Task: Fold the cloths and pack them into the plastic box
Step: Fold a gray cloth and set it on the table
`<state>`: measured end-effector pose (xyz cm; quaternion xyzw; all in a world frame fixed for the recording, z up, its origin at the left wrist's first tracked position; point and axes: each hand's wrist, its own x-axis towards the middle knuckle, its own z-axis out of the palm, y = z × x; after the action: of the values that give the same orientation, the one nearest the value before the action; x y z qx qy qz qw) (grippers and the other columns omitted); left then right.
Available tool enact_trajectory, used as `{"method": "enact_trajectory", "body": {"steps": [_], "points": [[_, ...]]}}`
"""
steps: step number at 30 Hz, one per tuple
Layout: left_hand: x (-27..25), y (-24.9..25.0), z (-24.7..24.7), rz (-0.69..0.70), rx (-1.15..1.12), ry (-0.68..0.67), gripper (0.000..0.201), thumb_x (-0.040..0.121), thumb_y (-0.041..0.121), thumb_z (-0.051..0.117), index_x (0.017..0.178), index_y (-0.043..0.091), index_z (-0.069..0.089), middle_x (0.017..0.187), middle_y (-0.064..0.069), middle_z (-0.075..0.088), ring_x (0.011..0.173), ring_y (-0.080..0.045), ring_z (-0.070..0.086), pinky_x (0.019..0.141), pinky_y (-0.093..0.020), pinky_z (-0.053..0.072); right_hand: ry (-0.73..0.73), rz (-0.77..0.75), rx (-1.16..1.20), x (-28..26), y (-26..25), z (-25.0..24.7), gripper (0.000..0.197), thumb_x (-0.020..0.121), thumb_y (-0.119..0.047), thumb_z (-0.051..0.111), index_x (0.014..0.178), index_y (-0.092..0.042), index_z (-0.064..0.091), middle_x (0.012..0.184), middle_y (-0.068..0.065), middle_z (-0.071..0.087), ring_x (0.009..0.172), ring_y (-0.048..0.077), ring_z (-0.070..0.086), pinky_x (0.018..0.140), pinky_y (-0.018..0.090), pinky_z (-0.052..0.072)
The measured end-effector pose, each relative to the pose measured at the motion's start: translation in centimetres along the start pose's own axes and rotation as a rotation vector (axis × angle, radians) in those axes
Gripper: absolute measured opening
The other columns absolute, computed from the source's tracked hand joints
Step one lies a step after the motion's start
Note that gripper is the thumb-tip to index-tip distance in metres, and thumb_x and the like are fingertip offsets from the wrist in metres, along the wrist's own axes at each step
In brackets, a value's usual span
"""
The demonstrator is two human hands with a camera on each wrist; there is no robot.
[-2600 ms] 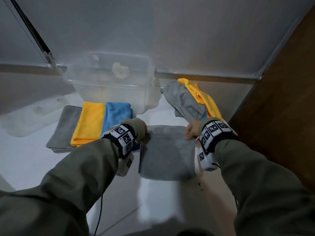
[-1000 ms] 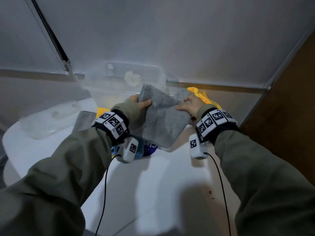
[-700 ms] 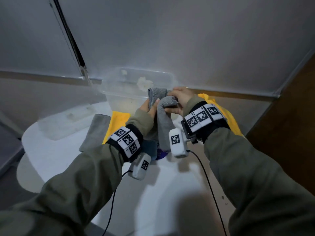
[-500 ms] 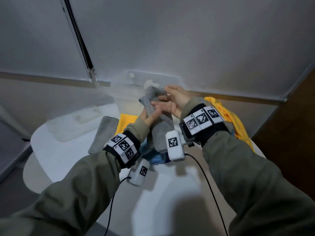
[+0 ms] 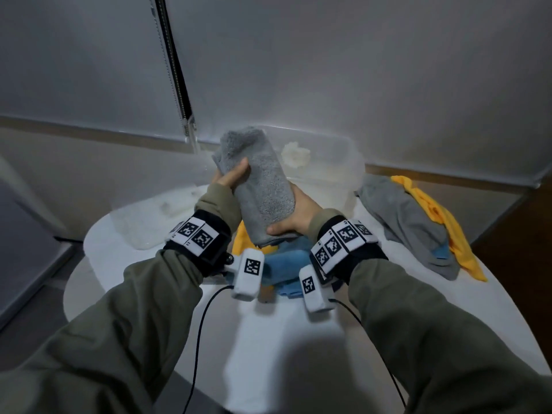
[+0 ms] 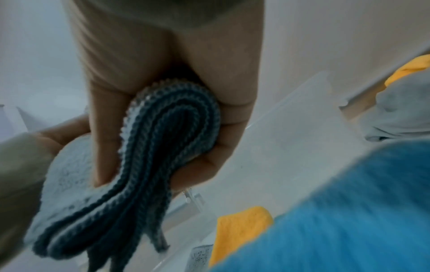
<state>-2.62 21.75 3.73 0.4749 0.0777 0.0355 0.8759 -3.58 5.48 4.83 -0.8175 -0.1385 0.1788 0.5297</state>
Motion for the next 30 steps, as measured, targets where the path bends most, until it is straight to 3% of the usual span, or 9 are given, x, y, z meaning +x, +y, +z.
{"method": "enact_trajectory", "body": {"steps": [2,4,6,9,13,18,23,26,30], "points": [[1.1,0.8,-2.1,-0.024,0.012,0.106,0.07,0.065,0.027,0.076,0.124,-0.003,0.052,0.113,-0.021,0.063,0.101,-0.035,0.063,0.093,-0.044,0.05,-0.019,0.026,-0.004,0.9,-0.1,0.9,0.095,0.06,0.005,0.082,0.14,-0.013,0.032,0.127,0.01,0.054,0.117,0.021,0.051,0.103,0.034,0.041],[2.1,2.0,-3.9,-0.01,0.019,0.217,0.031,0.079,0.018,0.065,0.106,0.002,0.06,0.086,-0.01,0.071,0.086,-0.027,0.064,0.08,-0.036,0.053,-0.038,0.057,0.099,1.5,-0.6,1.7,0.09,0.066,0.007,0.077,0.141,-0.014,0.032,0.124,0.016,0.059,0.112,0.027,0.057,0.099,0.036,0.046],[2.7,2.9,-5.3,-0.019,0.041,0.302,0.024,0.084,0.017,0.059,0.106,0.007,0.059,0.086,-0.006,0.067,0.087,-0.024,0.062,0.079,-0.034,0.052,-0.022,0.048,0.166,2.6,-1.0,2.7,0.083,0.071,0.01,0.072,0.141,-0.013,0.034,0.119,0.018,0.061,0.107,0.026,0.06,0.09,0.026,0.05],[2.4,3.1,-6.5,-0.061,0.029,0.144,0.016,0.088,0.015,0.05,0.096,0.005,0.06,0.088,-0.011,0.067,0.084,-0.025,0.064,0.087,-0.038,0.053,0.021,0.032,0.154,4.3,-1.6,5.0,0.071,0.076,0.007,0.068,0.138,-0.011,0.037,0.126,0.017,0.056,0.115,0.028,0.055,0.1,0.034,0.045],[2.3,2.1,-8.1,-0.222,0.048,0.03,0.022,0.09,0.021,0.049,0.1,0.004,0.059,0.076,-0.01,0.073,0.07,-0.021,0.071,0.062,-0.032,0.058,0.002,0.09,0.307,5.9,-1.4,7.7,0.069,0.082,0.01,0.059,0.142,-0.005,0.029,0.135,0.025,0.047,0.112,0.025,0.05,0.107,0.045,0.038],[3.4,1.2,-10.2,-0.228,0.213,0.191,0.049,0.079,0.009,0.062,0.125,0.0,0.048,0.088,-0.011,0.06,0.078,-0.025,0.059,0.073,-0.039,0.05,-0.041,0.276,0.172,5.8,0.1,8.9,0.089,0.089,-0.025,0.061,0.15,-0.015,-0.003,0.145,0.016,0.039,0.129,0.028,0.045,0.091,0.03,0.042],[3.3,0.4,-11.3,-0.343,0.284,0.084,0.045,0.069,0.01,0.059,0.113,0.002,0.051,0.093,-0.014,0.059,0.082,-0.028,0.058,0.077,-0.039,0.05,-0.028,0.291,0.256,6.0,1.5,9.9,0.081,0.085,-0.021,0.066,0.148,-0.013,0.016,0.143,0.018,0.043,0.127,0.03,0.047,0.101,0.037,0.043],[3.2,0.0,-11.3,-0.287,0.369,0.03,0.043,0.077,-0.001,0.056,0.119,0.005,0.048,0.099,-0.013,0.06,0.088,-0.028,0.059,0.076,-0.038,0.05,0.019,0.278,0.295,6.8,1.4,10.4,0.079,0.081,0.003,0.066,0.145,-0.011,0.022,0.134,0.021,0.049,0.123,0.035,0.05,0.1,0.045,0.044],[4.1,-1.3,-13.1,-0.336,0.477,0.118,0.054,0.081,-0.007,0.057,0.132,0.001,0.042,0.124,-0.024,0.055,0.112,-0.039,0.054,0.097,-0.055,0.043,0.03,0.358,-0.179,7.4,1.4,11.2,0.093,0.075,0.002,0.066,0.148,-0.022,0.013,0.136,0.012,0.042,0.124,0.032,0.047,0.101,0.047,0.044]]}}
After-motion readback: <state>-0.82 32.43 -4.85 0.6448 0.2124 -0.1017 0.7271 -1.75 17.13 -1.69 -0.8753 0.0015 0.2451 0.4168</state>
